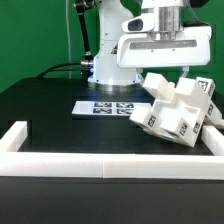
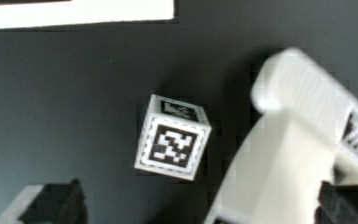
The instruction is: Assemble chair
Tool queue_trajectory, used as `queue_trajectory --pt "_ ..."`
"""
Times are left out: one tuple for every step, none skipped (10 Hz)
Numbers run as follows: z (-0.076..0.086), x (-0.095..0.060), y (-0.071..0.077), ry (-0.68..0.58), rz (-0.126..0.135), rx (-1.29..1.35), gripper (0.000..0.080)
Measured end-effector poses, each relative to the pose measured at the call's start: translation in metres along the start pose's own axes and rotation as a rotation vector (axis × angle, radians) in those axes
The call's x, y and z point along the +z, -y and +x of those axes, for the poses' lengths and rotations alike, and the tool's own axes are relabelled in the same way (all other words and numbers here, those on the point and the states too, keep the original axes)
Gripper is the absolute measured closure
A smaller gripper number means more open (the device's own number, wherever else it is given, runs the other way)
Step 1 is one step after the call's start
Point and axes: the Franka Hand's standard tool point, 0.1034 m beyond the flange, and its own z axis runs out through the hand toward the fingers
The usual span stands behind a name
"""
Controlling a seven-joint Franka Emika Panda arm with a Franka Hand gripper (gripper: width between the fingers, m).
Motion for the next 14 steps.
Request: queue_trajectory --pt "-0.005 -0.001 0.002 0.002 0.000 0.011 0.0150" --pt "-0.007 -0.003 0.006 0.001 0.002 0.019 0.0150" --pt "-0.006 -0.003 0.007 -0.002 0.004 0.017 0.0150" --pt "-0.008 -0.001 0.008 0.003 0.001 0.022 0.0150" --pt "-0.010 0.003 0.008 0.011 -0.003 0.019 0.0150" --pt "-0.011 0.007 0.005 0.018 -0.008 0.015 0.0150" --pt "-0.011 0.010 0.000 0.023 -0.012 0.004 0.0150" --pt "-0.007 0.010 -0.002 0.028 -0.013 0.012 0.0150" --pt "0.001 0.006 0.002 0.032 -0.010 0.005 0.0150" --pt "0.010 0.000 0.001 0.039 -0.002 0.013 0.0150" --pt "0.017 -0.008 0.001 0.042 0.008 0.023 0.0150" --pt "0.027 -0.014 -0.001 0.043 0.015 0.016 0.0150" --pt "0.039 -0.020 -0.006 0.053 0.023 0.032 0.0150" --pt "0.051 -0.026 -0.011 0.057 0.030 0.040 0.0150"
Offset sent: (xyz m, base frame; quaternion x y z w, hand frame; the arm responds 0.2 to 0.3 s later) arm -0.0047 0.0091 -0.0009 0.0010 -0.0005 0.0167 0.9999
